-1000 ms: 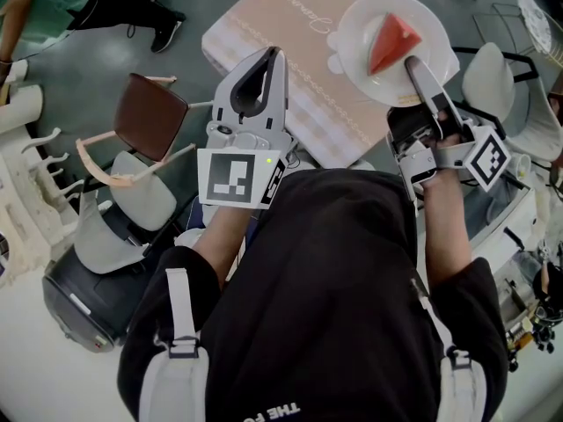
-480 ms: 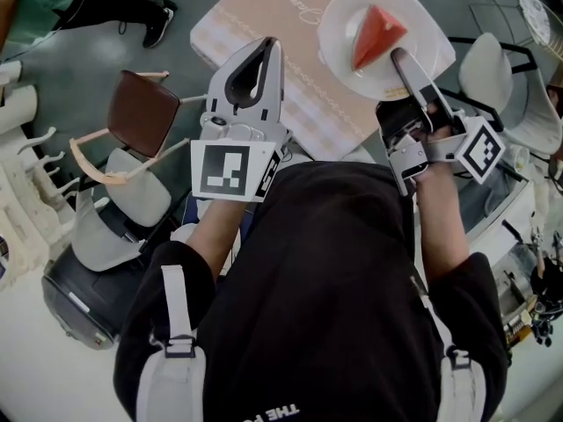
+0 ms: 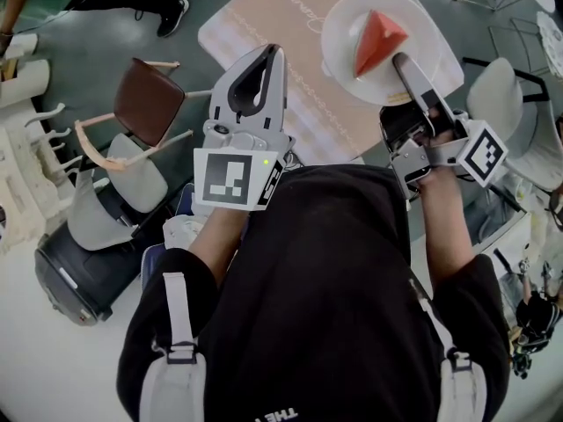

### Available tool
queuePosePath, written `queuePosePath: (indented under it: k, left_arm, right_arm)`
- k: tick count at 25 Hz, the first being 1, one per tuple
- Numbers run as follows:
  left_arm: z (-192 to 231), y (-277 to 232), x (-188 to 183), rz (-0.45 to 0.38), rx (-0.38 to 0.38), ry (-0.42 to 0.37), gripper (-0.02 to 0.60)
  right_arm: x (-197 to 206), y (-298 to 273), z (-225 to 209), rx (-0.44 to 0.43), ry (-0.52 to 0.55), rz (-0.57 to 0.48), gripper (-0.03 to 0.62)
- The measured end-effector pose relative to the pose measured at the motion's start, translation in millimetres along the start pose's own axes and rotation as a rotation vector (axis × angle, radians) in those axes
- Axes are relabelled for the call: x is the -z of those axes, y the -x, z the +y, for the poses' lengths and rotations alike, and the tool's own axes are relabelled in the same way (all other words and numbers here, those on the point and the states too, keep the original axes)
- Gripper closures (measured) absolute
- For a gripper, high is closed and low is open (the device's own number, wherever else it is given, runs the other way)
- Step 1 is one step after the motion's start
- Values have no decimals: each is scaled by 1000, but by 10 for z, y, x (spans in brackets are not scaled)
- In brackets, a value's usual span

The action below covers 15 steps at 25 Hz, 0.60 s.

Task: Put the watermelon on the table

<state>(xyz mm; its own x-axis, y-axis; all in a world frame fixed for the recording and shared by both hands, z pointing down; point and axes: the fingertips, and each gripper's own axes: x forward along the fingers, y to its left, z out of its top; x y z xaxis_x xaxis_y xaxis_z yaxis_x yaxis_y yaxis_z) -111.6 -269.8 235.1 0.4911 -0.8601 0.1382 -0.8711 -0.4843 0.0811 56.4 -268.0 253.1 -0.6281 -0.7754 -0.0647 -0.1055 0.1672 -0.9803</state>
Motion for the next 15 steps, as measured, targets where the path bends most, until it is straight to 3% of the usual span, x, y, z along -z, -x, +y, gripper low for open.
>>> queuePosePath:
  k: [15]
  left_arm:
    - [85, -178, 204, 55, -50, 1, 571]
  right_arm:
    - [-59, -118, -406, 22, -33, 57, 576]
